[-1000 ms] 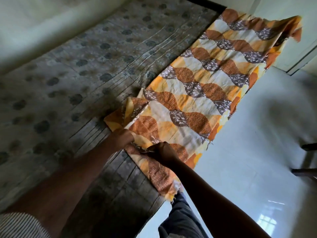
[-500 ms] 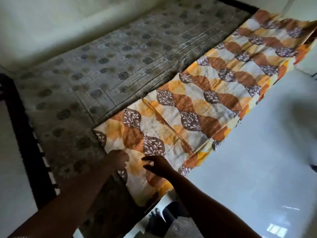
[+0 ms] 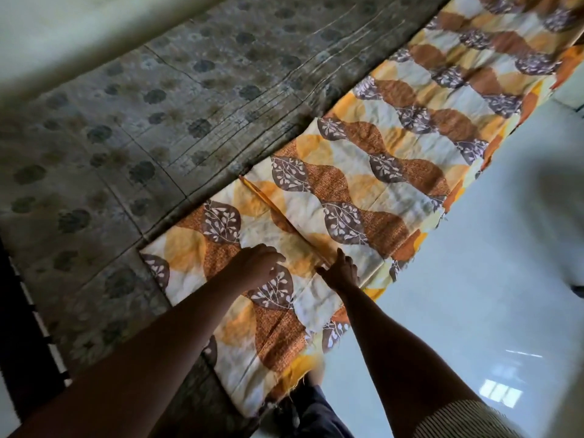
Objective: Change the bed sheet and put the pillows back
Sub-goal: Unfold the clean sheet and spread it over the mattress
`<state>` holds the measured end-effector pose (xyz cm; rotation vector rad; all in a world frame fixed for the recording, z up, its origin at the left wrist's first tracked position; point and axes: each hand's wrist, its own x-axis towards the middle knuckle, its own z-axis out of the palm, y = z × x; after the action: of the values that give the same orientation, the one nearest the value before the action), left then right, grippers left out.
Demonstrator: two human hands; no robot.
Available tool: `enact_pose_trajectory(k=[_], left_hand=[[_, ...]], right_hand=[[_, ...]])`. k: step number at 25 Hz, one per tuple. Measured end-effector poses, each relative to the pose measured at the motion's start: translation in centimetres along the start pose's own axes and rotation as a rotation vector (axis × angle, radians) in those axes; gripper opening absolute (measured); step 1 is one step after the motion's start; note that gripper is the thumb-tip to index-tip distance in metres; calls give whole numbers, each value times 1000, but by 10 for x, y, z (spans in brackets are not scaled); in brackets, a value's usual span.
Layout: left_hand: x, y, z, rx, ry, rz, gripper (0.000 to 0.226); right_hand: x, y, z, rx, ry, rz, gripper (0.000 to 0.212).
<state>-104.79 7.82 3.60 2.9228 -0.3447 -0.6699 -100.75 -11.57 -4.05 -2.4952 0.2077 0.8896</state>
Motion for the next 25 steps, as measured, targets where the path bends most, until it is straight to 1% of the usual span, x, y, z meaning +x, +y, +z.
enact_pose_trajectory(k=[1, 2, 3, 4, 6, 8, 9, 10, 11, 12, 13, 14, 15, 16, 17, 18, 19, 20, 22, 25], left_hand=[[0, 3, 0, -22, -3, -4, 41], [2, 3, 5, -17, 2, 13, 43], [0, 3, 9, -38, 9, 27, 47], [0, 0, 13, -57, 24, 45, 53], [-11, 0, 8, -77, 73, 64, 64], [-15, 0, 8, 28, 75, 91, 71], [-21, -1, 5, 108, -2, 126, 68], [-23, -4, 7, 107, -64, 135, 59], [-26, -9, 10, 45, -157, 146, 47], [-33, -12, 11, -19, -200, 115, 39], [-46, -15, 4, 24, -195, 71, 33], [-60, -21, 1, 28, -174, 8, 28], [-79, -32, 4, 41, -134, -18, 26], [-101, -43, 6, 23, -101, -59, 26], [-122, -57, 10, 58, -38, -36, 28], [-142, -69, 16, 52, -25, -51, 32], [-165, -78, 16, 91, 10, -30, 35], [-185, -87, 13, 164, -16, -37, 36], [-218, -111, 21, 216, -75, -90, 37], [-250, -140, 19, 160, -68, -72, 41]], right_hand=[[-4, 2, 9, -90, 11, -3, 67], [-6, 0, 17, -150, 10, -28, 55], [-10, -4, 21, -152, 6, -65, 43], [-14, -10, 25, -116, -5, -123, 35], [-33, -26, 27, 14, 33, -299, 33], [-50, -36, 33, 40, 51, -487, 40], [-61, -44, 32, -41, 16, -554, 46], [-75, -51, 29, -96, -42, -576, 48], [-90, -57, 30, -162, -52, -608, 48], [-106, -62, 35, -150, -22, -604, 48], [-123, -66, 40, -131, -17, -605, 47], [-142, -71, 46, -166, 56, -628, 42], [-163, -75, 50, -174, 105, -621, 37], [-184, -77, 58, -162, 87, -613, 32], [-202, -77, 67, -144, 20, -577, 30], [-216, -76, 76, -139, -21, -554, 29], [-234, -77, 87, -147, -39, -534, 28], [-251, -77, 97, -167, -41, -542, 29], [-279, -80, 115, -170, -41, -516, 32], [-302, -77, 135, -148, -31, -468, 34]])
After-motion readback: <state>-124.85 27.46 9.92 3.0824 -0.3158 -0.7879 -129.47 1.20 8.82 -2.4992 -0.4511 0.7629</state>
